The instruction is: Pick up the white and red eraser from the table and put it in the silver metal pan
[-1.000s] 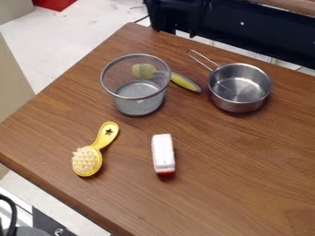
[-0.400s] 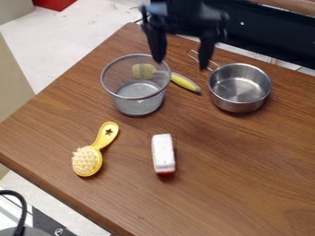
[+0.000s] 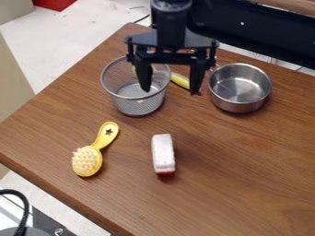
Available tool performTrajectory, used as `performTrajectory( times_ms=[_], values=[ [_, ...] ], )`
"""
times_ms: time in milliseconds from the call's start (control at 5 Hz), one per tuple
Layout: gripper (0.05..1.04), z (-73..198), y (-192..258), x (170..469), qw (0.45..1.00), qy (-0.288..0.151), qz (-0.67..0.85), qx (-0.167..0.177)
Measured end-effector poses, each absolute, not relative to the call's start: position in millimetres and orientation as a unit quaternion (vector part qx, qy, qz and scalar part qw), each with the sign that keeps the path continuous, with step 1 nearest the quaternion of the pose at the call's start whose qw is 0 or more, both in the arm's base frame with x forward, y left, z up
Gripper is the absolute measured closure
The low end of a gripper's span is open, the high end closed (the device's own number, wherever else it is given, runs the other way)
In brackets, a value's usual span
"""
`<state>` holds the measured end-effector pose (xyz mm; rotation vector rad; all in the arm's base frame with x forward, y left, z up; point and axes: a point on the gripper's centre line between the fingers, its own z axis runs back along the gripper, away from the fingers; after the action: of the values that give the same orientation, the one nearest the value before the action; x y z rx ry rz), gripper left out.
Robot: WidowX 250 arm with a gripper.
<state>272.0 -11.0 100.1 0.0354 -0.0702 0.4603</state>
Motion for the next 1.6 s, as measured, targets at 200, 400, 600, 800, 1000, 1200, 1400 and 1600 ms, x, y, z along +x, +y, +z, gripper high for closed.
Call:
performTrajectory(
  times_ms=[200,400,600,800,1000,1200,1400,1600],
  values=[
    [0.086,85.7,-9.0,262.7,0.972,-0.031,0.234,0.019],
    [0.086,75.9,-5.8,251.2,0.972,-0.033,0.231,0.019],
    [0.086,68.5,-5.9,242.8,0.972,-0.04,0.232,0.014],
    [0.086,66.5,-3.7,245.2,0.966,-0.045,0.253,0.011],
    [0.086,61.5,-5.7,245.1,0.963,-0.046,0.265,0.013],
    [0.086,56.4,-7.5,245.2,0.959,-0.041,0.28,0.013],
    [0.086,50.6,-7.6,243.3,0.957,-0.046,0.287,0.01],
    [0.086,39.7,-7.5,243.7,0.955,-0.034,0.296,0.013]
  ],
)
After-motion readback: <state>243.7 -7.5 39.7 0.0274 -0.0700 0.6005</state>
